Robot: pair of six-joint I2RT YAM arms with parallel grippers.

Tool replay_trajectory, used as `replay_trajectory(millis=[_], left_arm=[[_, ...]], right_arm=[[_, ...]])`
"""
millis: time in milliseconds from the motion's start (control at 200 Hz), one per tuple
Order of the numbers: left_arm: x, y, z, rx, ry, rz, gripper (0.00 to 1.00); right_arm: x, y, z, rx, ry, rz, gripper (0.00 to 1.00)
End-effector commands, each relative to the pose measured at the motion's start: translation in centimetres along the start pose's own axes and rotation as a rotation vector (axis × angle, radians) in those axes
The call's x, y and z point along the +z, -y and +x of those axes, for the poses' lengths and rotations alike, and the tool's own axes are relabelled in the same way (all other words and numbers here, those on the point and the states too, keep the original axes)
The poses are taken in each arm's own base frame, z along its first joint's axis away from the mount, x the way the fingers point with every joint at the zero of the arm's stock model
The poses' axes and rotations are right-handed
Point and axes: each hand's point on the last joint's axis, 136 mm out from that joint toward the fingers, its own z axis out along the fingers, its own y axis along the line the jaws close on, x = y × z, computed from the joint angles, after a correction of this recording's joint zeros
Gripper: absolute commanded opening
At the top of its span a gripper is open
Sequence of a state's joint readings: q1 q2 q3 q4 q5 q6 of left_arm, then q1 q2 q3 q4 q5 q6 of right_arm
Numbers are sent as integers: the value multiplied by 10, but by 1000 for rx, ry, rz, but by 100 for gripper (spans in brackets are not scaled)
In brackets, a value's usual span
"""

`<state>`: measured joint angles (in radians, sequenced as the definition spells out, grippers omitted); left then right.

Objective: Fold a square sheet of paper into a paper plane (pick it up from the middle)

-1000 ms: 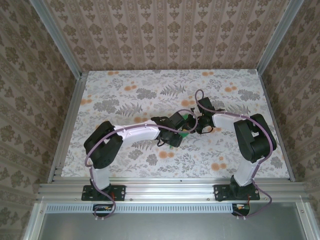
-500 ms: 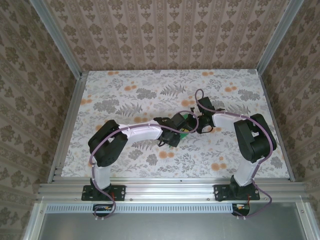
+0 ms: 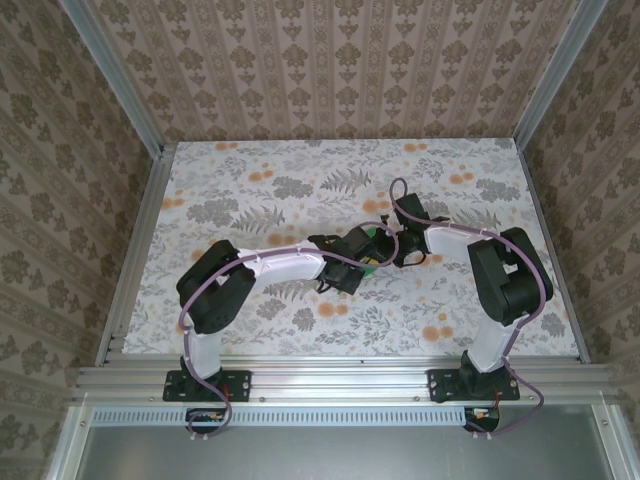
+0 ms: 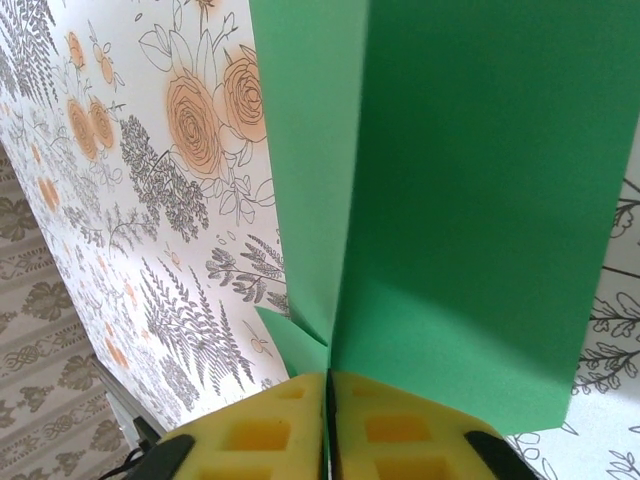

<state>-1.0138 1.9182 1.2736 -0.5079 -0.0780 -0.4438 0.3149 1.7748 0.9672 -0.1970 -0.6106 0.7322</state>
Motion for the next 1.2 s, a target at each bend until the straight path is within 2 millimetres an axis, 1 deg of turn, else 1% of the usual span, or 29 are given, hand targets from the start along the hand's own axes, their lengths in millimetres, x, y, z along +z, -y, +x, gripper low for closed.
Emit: replay_trajectory(millis=[0,50,85,120,250,335,455,540,595,645,715,835,1015,1195], left_arm=[[-1,1,1,-17,-2,20,0],[-2,0,1,-40,7,40,0],[-3,0,1,-63,16,64,0],[-4,1,0,-85,24,101,0],[-10,3,1,-155,56,223,0],[-15,4,0,-188,77,303,0],[-15,2,1,-248,91,379,0],[-16,1,2,-276,94,419,0],[-16,-1,3,-289,97,428,0],[-15,-3,4,-301,96,431,0],[-14,-4,6,-316,93,443,0],[-10,-8,9,-350,92,448,0],[-9,-14,13,-387,92,450,0],[-6,-17,16,-400,89,447,0]], right_arm=[[-9,-17,1,-27,-7,-28,15],[-12,-17,2,-34,-3,-26,17],[-14,-19,2,-42,1,-23,20],[-17,-19,3,-48,4,-20,27],[-29,-24,3,-78,30,-22,34],[-37,-29,3,-93,46,-35,37],[-44,-43,6,-128,51,-95,37],[-44,-49,10,-138,41,-138,34],[-40,-50,12,-135,20,-153,27],[-33,-51,15,-136,-2,-161,21],[-22,-53,18,-143,-32,-166,16],[-5,-50,11,-110,-41,-168,9],[11,-43,7,-88,-57,-149,6],[25,-43,5,-84,-84,-155,6]])
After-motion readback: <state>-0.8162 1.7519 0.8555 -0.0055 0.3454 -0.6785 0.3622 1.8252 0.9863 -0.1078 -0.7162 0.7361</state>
